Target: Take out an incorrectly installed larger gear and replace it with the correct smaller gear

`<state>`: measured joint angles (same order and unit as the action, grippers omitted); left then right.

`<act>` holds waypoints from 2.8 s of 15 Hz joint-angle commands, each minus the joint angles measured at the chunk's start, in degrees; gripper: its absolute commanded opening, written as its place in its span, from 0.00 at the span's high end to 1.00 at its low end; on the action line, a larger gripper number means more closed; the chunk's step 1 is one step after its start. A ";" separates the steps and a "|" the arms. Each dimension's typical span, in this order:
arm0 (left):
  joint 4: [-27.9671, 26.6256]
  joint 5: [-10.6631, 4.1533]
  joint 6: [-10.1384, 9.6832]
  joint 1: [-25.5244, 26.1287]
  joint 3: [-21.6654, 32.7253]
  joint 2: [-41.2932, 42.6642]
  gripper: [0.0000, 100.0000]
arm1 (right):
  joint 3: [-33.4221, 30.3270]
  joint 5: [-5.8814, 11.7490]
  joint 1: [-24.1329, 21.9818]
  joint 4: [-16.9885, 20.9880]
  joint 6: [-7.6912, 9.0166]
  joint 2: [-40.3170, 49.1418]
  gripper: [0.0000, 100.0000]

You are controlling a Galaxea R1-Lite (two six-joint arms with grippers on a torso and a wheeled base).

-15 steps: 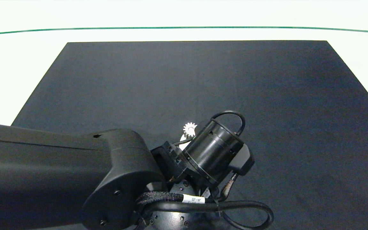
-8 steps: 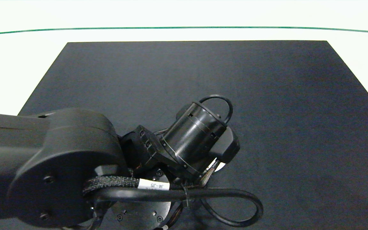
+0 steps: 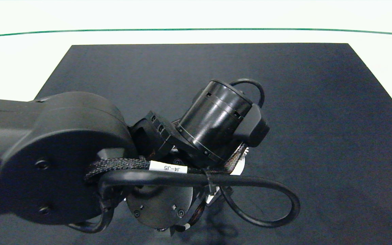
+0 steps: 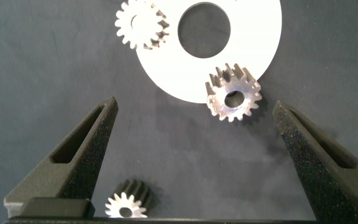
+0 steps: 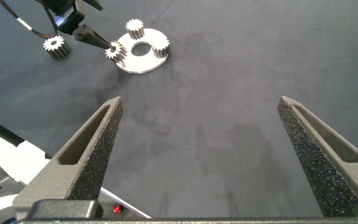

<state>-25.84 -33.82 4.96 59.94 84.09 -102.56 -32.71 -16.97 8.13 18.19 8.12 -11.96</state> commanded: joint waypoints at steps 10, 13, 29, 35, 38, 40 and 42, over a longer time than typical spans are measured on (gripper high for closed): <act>0.27 -0.28 3.65 -2.02 0.20 -1.15 0.00 | 0.01 -0.08 0.04 0.09 0.05 -0.26 0.00; 1.32 -0.28 4.18 -2.02 0.02 -1.85 0.00 | -0.08 -0.08 0.04 0.09 0.05 -0.17 0.00; 3.34 -0.28 8.31 -4.57 -0.07 -2.82 0.00 | 0.10 -0.17 -0.05 0.09 0.05 0.01 0.00; 3.34 -0.28 8.49 -4.57 0.02 -2.56 0.00 | 0.01 -0.17 -0.05 0.09 0.05 0.01 0.00; 3.34 -0.28 8.31 -4.57 -0.16 -2.56 0.00 | -0.08 -0.17 -0.05 0.00 0.05 -0.08 0.00; 3.26 -0.28 7.87 -4.66 -0.51 -1.24 0.00 | -0.25 -0.08 -0.05 0.09 0.05 0.01 0.00; 2.99 -0.28 7.17 -4.66 -2.26 1.75 0.00 | -0.34 -0.17 -0.22 0.09 -0.03 0.01 0.00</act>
<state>-22.63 -33.88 12.34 55.31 82.86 -103.08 -32.99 -16.97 7.91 18.16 8.02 -11.96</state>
